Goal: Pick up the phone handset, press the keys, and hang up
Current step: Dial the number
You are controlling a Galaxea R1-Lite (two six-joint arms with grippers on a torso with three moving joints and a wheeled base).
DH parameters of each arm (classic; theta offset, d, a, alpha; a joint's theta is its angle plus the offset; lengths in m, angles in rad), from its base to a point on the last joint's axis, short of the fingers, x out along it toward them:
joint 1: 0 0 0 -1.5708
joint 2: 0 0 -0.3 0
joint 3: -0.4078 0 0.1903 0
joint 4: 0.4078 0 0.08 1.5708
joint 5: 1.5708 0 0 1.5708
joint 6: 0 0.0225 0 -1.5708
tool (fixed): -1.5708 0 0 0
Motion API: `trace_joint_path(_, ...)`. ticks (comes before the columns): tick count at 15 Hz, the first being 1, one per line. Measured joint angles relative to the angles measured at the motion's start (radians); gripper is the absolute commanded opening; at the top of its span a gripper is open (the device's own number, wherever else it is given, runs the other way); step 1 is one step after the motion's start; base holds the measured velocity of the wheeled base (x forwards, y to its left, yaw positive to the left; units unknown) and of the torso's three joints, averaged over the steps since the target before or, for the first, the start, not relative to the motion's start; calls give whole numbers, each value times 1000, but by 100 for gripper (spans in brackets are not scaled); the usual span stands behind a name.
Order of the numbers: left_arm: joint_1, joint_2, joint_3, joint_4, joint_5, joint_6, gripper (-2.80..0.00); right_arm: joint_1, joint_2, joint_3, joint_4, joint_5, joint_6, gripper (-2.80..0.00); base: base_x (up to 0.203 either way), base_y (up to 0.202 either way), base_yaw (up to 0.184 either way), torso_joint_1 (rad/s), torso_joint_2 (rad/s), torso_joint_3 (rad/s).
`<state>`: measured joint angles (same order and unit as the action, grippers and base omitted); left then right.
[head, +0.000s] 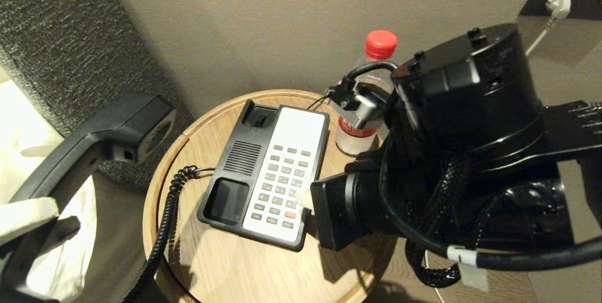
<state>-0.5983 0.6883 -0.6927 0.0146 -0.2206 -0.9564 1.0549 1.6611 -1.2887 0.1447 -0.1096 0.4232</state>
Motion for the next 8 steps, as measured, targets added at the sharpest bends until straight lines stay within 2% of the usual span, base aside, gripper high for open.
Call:
trace_joint_path(4,0,9,1,-8,-28,5,-280,-1,-97,40,1,-26,1,-280,0,0,0,0,0,0)
trace_joint_path(8,0,6,16,-8,-29,7,-280,-2,-143,91,0,-26,0,-280,0,0,0,0,0,0)
